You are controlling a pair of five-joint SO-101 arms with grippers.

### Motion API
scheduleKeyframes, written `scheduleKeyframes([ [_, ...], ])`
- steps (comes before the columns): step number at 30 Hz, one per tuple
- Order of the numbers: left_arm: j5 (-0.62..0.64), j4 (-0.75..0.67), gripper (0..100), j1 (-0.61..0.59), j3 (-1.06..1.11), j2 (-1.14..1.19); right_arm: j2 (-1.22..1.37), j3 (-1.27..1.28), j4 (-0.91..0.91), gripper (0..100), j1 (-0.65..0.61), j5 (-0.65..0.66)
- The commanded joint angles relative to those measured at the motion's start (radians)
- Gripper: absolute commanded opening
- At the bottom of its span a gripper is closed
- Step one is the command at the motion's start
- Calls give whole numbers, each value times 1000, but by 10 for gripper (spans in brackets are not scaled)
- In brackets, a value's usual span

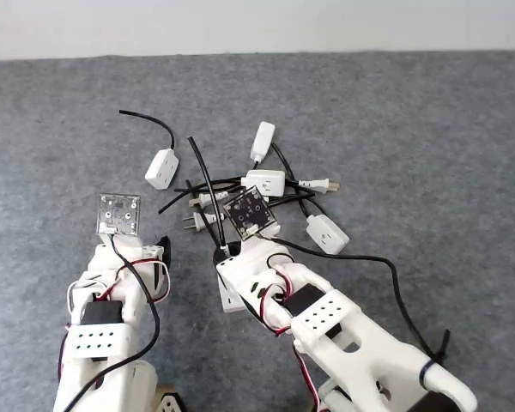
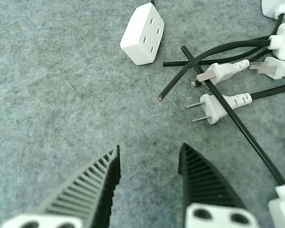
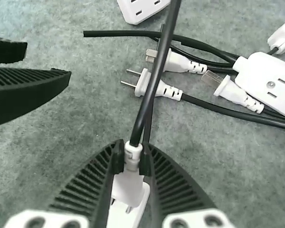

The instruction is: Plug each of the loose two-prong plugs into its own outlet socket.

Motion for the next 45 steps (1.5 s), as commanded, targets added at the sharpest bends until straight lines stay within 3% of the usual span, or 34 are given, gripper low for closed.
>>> scheduleKeyframes([
  [1,9,3,193,2,-15,-17,-12,26,-1,8,1,25],
  [13,9,3,193,2,-15,-17,-351,247,5,8,-27,124],
  [25,9,3,193,2,-15,-15,-664,279,446,8,-73,219],
  [33,8,6,193,3,-15,-15,-796,339,467,8,-73,221],
  [36,5,80,193,6,-39,-11,-852,359,470,8,-73,221],
  [40,3,135,194,6,-108,112,-917,381,470,8,-71,215],
  [45,0,203,194,-2,-337,474,-1012,382,476,8,-68,213],
])
